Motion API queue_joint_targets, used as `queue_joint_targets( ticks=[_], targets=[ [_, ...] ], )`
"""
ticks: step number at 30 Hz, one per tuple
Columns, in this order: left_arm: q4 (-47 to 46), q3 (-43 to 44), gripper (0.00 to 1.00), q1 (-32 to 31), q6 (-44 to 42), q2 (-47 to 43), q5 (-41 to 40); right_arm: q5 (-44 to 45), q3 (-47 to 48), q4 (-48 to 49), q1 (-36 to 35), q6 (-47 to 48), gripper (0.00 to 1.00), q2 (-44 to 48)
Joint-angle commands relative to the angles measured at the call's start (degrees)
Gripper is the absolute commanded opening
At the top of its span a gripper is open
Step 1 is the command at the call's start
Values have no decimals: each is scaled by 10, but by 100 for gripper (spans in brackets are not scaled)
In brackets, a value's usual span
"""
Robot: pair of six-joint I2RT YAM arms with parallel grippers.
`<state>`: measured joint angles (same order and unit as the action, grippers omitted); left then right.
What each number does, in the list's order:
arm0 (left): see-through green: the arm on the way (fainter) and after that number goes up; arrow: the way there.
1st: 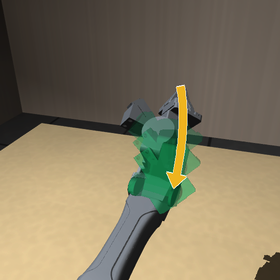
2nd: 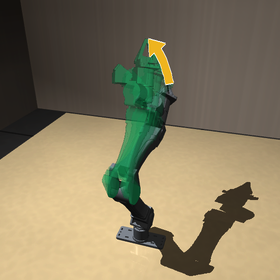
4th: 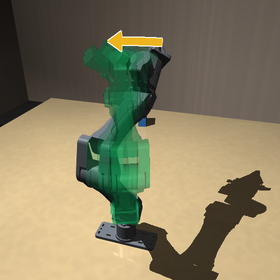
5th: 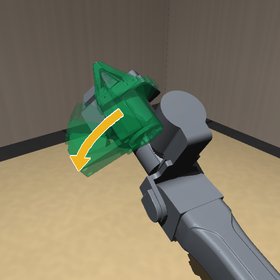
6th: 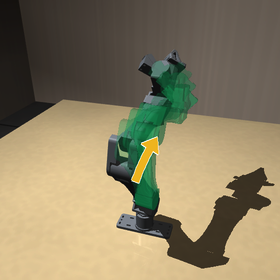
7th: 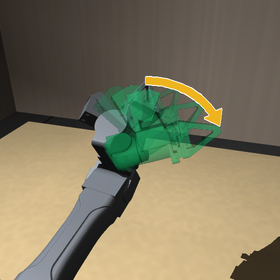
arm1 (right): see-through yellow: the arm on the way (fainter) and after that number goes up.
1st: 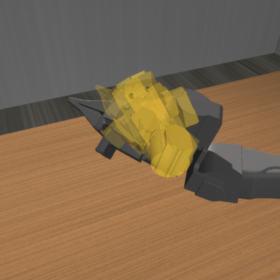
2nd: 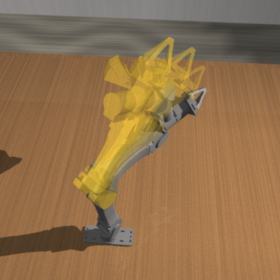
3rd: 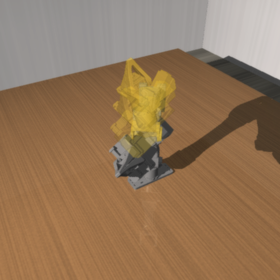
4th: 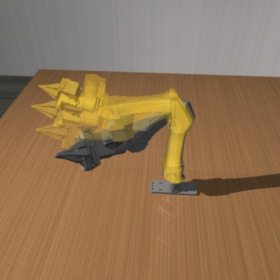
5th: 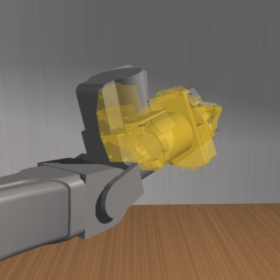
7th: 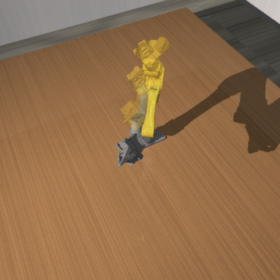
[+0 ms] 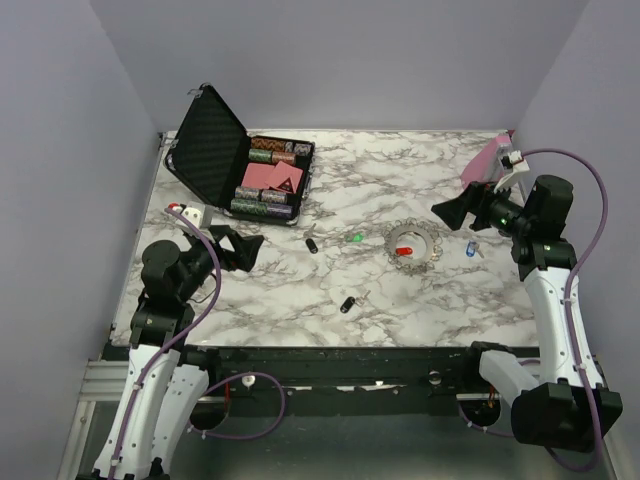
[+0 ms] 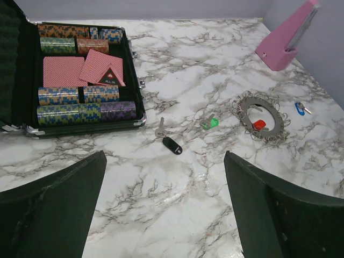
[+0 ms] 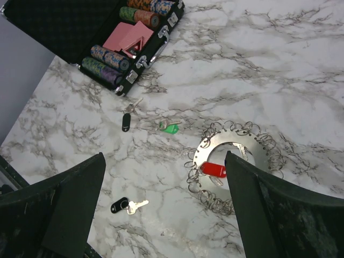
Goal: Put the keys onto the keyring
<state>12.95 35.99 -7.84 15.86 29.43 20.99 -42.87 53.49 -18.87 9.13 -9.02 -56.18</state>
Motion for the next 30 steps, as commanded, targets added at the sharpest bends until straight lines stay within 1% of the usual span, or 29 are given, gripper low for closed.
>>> queue_joint_targets(
  ticks=[1,10,12,13,15,18,20,22,26,28,30],
  targets=[
    [-1,5,99,5,-6,-3,-6,-6,-6,16,4,-4,100,6],
    [-4,5,99,5,-3,-3,4,-27,-6,16,4,2,100,4],
    [-12,3,99,5,7,-3,11,-56,-7,14,3,28,100,3],
    [-13,1,99,5,20,0,12,-89,-7,4,4,58,100,1],
    [-21,-5,99,5,43,2,12,-164,5,-63,3,179,100,-10],
    [-32,-10,99,5,35,2,60,-259,20,-145,3,309,100,-37],
    [-39,-12,99,5,30,6,87,-310,28,-184,-1,372,100,-53],
    [-38,-12,99,4,27,13,99,-301,46,-221,-18,432,100,-71],
    [-25,-5,99,1,24,31,109,-187,82,-258,-106,506,100,-100],
    [-24,-3,99,1,22,34,109,-145,92,-269,-148,542,100,-119],
    [-23,-5,99,2,21,39,107,-149,104,-309,-175,621,100,-144]
  ],
)
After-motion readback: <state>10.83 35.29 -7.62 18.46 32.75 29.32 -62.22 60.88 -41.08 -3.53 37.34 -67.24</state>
